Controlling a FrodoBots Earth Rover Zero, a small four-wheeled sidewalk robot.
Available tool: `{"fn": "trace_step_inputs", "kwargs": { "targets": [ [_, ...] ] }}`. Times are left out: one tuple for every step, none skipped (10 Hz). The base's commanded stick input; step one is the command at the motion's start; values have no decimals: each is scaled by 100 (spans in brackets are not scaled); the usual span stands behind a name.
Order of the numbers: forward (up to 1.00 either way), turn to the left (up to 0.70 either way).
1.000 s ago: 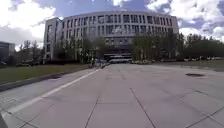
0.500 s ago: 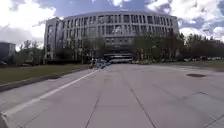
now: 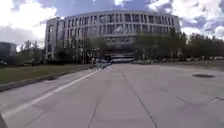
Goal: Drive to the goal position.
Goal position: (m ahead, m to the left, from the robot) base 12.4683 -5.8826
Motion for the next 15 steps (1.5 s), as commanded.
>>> {"fn": "trace_step_inputs", "kwargs": {
  "targets": [
    [70,0],
    [70,0],
    [70,0],
    [70,0],
    [70,0],
    [70,0],
    [70,0],
    [70,0],
    [70,0],
    [70,0],
    [70,0],
    [70,0],
    [70,0],
    [70,0],
    [70,0]
  ]
}}
